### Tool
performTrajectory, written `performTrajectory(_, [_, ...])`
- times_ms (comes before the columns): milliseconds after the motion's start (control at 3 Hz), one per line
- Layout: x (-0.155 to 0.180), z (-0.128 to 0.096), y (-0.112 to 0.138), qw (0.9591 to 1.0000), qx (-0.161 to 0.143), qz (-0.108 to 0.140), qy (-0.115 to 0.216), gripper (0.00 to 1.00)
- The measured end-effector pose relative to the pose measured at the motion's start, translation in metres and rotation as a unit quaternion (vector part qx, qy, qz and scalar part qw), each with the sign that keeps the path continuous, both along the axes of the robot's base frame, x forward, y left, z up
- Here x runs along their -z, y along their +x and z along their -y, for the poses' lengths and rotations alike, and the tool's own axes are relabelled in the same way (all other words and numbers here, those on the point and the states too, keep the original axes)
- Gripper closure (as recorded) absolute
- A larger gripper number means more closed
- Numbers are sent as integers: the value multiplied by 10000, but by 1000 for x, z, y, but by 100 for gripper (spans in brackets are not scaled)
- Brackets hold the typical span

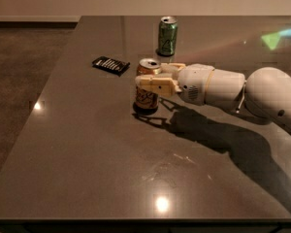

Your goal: Place orange can upright

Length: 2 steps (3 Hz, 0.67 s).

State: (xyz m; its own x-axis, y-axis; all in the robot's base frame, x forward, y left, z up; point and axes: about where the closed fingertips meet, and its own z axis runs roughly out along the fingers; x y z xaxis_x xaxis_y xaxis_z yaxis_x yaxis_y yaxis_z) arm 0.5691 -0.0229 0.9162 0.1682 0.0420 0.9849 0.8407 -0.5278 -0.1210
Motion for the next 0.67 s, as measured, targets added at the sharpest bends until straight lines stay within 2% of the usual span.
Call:
performTrajectory(333, [0, -2, 0, 10000, -11, -19, 12, 0])
performTrajectory(667, [0, -2, 0, 10000, -12, -20, 12, 0])
